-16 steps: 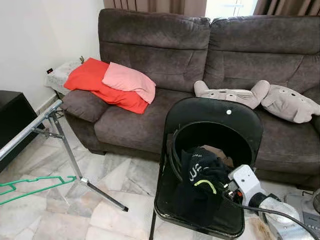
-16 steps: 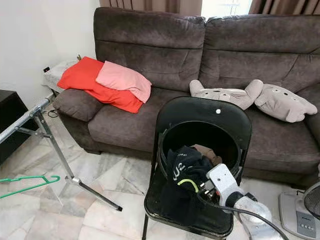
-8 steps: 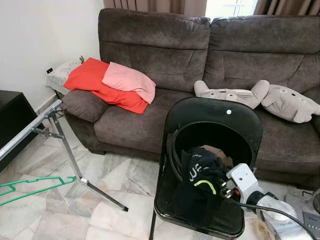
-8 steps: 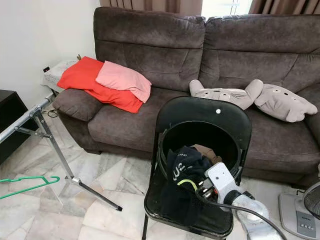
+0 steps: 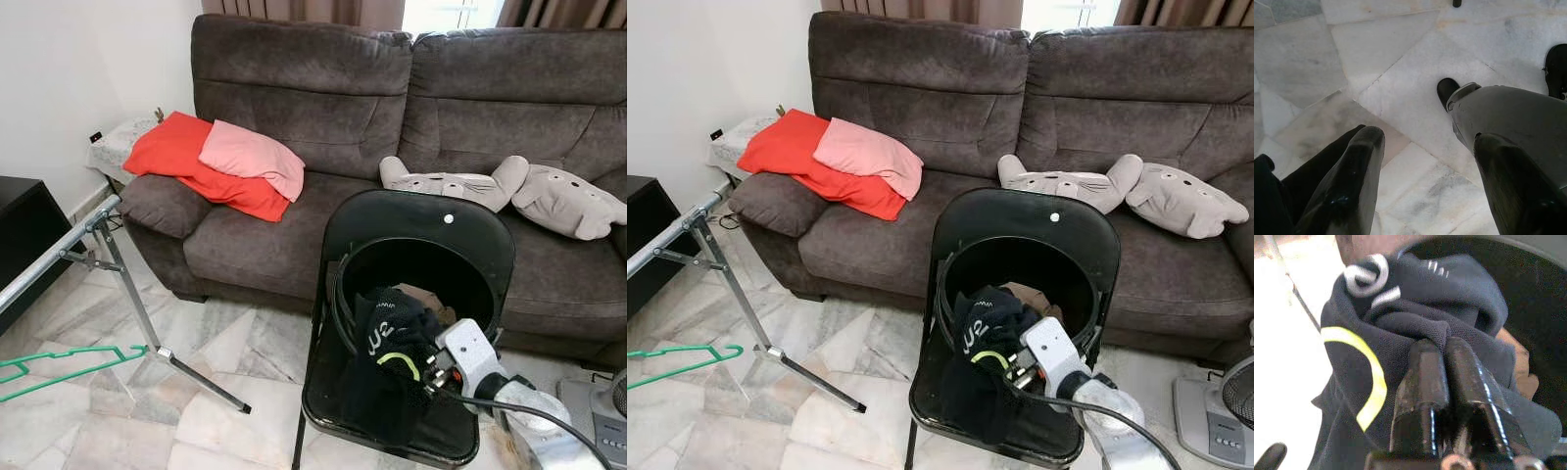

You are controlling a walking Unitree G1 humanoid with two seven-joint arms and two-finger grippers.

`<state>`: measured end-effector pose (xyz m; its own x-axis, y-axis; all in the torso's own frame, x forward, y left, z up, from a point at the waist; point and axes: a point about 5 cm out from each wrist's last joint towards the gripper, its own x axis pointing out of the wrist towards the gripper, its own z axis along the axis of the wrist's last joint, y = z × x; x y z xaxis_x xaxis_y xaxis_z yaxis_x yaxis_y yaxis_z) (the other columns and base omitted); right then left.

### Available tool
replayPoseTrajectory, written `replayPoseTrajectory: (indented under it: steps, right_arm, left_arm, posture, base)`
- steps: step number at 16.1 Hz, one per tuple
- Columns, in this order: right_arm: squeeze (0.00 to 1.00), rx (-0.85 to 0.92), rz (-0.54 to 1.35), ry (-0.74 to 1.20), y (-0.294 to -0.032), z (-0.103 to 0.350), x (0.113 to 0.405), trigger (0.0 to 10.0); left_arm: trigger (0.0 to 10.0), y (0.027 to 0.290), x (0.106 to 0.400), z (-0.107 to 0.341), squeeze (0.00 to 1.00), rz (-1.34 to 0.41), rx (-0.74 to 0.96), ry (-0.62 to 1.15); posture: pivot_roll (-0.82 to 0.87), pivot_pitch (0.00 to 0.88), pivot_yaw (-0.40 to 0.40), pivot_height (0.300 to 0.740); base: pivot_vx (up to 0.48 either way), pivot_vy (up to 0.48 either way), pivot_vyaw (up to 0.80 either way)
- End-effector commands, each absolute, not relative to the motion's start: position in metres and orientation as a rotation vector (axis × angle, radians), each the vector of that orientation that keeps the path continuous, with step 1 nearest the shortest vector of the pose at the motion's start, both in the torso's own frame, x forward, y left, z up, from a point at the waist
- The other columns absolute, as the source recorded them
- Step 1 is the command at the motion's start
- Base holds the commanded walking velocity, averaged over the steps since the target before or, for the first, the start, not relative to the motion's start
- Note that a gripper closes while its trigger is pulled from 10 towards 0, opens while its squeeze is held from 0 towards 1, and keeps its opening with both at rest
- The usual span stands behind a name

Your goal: Hang hanger

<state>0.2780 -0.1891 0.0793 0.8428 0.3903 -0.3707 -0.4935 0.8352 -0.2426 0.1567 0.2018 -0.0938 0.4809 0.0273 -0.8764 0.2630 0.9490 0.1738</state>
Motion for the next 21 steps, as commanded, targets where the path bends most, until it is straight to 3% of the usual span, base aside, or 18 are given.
replayPoseTrajectory:
  steps: [1,12,17,19,21]
  right_arm:
    - [0.0,-0.328,0.481,0.259,-0.183,0.089,0.283,0.0]
    - [0.0,-0.073,0.482,0.047,-0.152,0.134,0.309,0.0]
    - [0.0,-0.28,0.486,0.2,-0.148,0.113,0.324,0.0]
    - [0.0,-0.286,0.432,0.23,-0.151,0.109,0.329,0.0]
    - [0.0,-0.254,0.36,0.139,-0.152,0.123,0.339,0.0]
  left_arm:
    - [10.0,0.205,0.153,-0.095,0.0,-0.144,0.31,1.082]
    - [10.0,0.205,0.153,-0.095,0.0,-0.141,0.311,1.08]
    - [10.0,0.205,0.153,-0.095,0.0,-0.141,0.311,1.079]
    - [10.0,0.205,0.153,-0.095,0.0,-0.142,0.311,1.079]
    - [10.0,0.205,0.152,-0.095,0.0,-0.143,0.311,1.079]
  posture:
    - [-0.04,0.064,0.033,0.74]
    - [-0.04,0.062,0.033,0.74]
    - [-0.03,0.063,0.033,0.74]
    - [-0.03,0.062,0.032,0.74]
    - [-0.04,0.064,0.034,0.74]
  base:
    - [0.0,0.0,0.0]
    - [0.0,0.0,0.0]
    - [0.0,0.0,0.0]
    - [0.0,0.0,0.0]
    - [0.0,0.0,0.0]
